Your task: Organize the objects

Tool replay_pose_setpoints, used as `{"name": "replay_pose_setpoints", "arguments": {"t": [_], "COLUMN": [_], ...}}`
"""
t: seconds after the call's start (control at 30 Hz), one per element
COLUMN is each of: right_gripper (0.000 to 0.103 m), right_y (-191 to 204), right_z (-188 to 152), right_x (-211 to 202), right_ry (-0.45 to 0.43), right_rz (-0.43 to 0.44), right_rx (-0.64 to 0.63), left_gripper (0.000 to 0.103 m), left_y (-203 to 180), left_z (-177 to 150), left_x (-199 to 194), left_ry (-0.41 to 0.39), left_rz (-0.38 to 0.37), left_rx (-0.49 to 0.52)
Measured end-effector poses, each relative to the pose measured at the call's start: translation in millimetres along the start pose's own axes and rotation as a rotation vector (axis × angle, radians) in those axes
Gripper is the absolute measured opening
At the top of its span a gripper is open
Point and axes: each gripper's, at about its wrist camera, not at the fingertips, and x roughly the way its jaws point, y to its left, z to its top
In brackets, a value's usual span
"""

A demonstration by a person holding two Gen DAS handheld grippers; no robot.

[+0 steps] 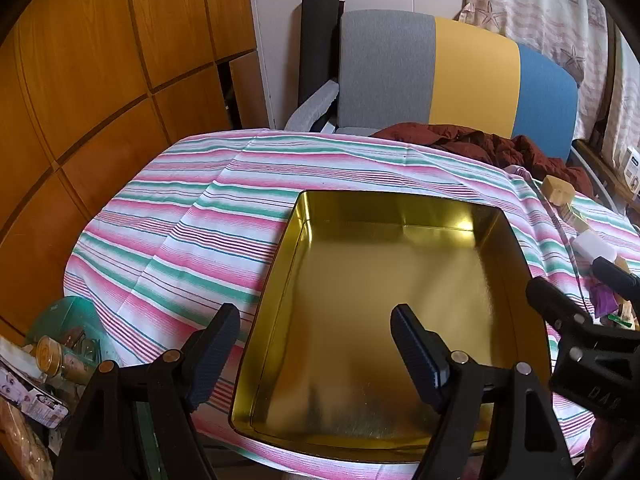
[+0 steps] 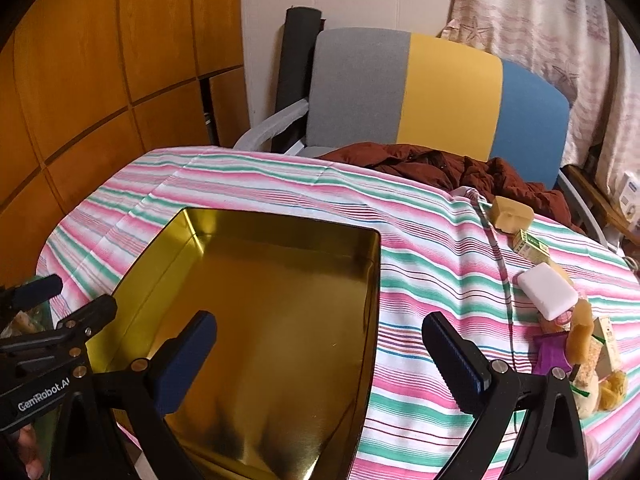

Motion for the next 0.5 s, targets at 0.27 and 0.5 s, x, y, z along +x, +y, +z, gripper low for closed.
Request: {"name": "replay_pose_setpoints", "arguments": {"t": [0.27, 0.5], "right_gripper": [0.103, 0.103], "right_y": [-3.9, -4.5], "right_z": [-0.5, -1.9], "right_x": [-1.1, -3.9], "right_ry": [0.002, -0.006], "right_rz": [0.025, 0.05], "right_rx": [0.028, 0.031], "left_gripper": [0.079, 0.079], "left_y": [-0.2, 0.0], "left_z": [-0.6, -2.9], "left_x": [0.6, 0.9], "left_ry": [0.009, 0.017], "left_rz": [0.005, 0.014], "left_rx": [-0.007, -0.011]}}
